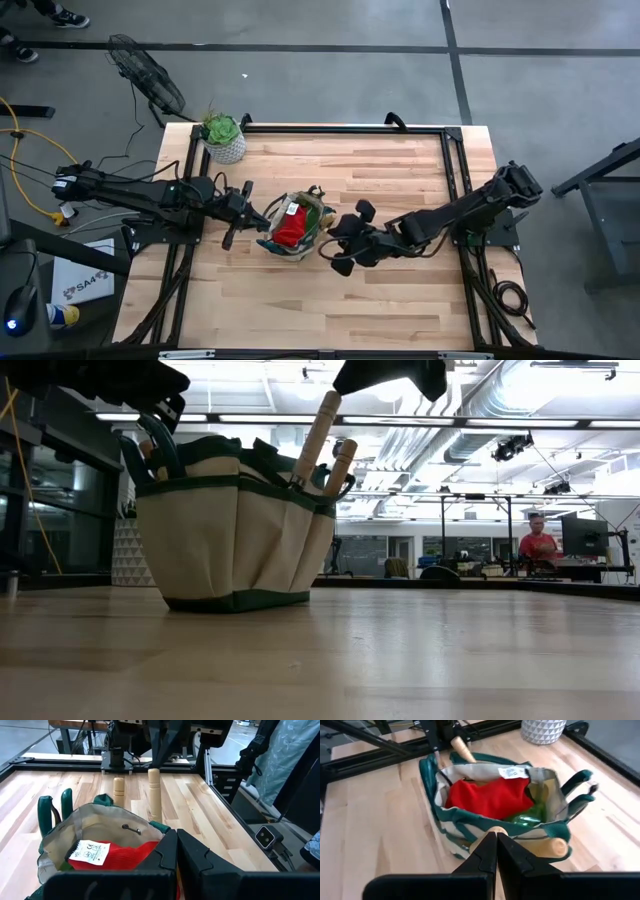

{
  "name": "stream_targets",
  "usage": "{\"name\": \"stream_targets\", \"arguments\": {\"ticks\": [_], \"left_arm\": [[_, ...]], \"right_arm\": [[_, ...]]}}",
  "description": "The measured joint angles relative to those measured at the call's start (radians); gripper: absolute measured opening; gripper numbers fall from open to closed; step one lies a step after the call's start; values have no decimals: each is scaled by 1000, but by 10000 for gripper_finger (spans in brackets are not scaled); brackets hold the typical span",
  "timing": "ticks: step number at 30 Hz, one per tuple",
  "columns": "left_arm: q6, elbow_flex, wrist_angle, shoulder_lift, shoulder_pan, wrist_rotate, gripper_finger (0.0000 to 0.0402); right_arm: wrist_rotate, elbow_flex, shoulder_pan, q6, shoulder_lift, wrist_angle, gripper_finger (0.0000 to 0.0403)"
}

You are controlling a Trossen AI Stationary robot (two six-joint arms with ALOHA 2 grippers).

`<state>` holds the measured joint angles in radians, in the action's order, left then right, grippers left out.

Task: Pick & Place Garden tools in Gardening bag
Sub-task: Put the trowel into the gardening bag

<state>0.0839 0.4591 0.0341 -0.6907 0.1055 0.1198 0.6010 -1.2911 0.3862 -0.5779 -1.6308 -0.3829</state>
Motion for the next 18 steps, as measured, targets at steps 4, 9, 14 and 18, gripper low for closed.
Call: {"name": "stream_targets", "arguments": {"ticks": [4,9,14,18], "left_arm": [[0,0,0,0,0,0,0],[0,0,-9,0,0,0,0],[0,0,-15,0,0,0,0],[0,0,-15,0,0,0,0]], "right_arm": [[-25,0,-9,0,-20,11,3],[-29,-1,-22,2,-38,39,3],[-54,0,-36,21,-41,75,3],[-61,0,-43,33,-41,102,3]]}}
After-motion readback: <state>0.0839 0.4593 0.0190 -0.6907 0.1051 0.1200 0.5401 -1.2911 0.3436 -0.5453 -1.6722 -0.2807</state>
